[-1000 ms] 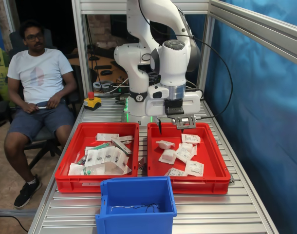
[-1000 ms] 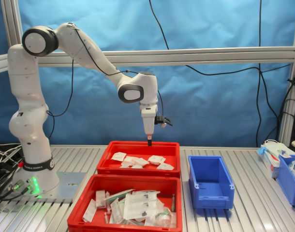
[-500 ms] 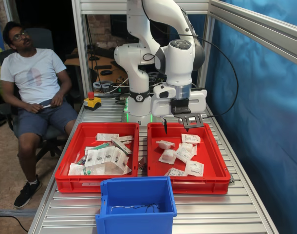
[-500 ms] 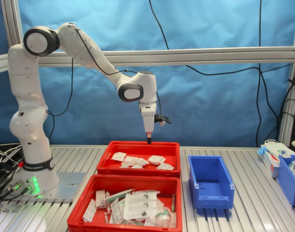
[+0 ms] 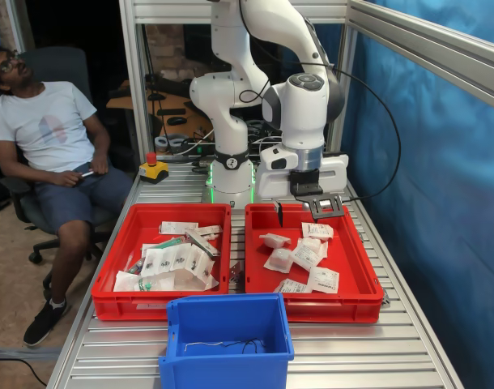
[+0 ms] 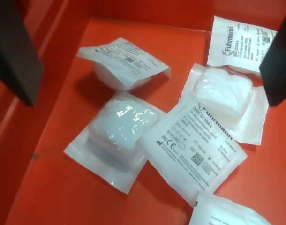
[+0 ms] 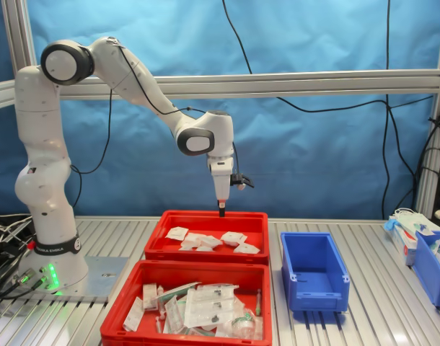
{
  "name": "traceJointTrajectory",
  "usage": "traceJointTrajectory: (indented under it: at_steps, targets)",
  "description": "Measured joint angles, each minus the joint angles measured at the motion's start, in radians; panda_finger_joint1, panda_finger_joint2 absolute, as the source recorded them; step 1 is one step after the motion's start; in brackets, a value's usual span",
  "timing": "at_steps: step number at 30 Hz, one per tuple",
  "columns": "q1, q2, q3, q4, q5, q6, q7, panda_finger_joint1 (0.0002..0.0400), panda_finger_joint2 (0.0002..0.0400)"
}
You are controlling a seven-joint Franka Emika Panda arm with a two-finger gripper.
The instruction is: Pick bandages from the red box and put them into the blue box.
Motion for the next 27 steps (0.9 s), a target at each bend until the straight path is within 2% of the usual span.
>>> traceJointTrajectory:
  at_steps: [6, 17, 27]
  targets:
    - [0.000, 0.011, 0.000, 0.000, 0.000, 0.003, 0.000, 0.0400, 0.0400]
    - [0.004, 0.086, -0.017, 0.000, 0.000, 0.072, 0.000, 0.0400, 0.0400]
    - [0.004, 0.119, -0.048, -0.002, 0.000, 0.117, 0.000, 0.0400, 0.0400]
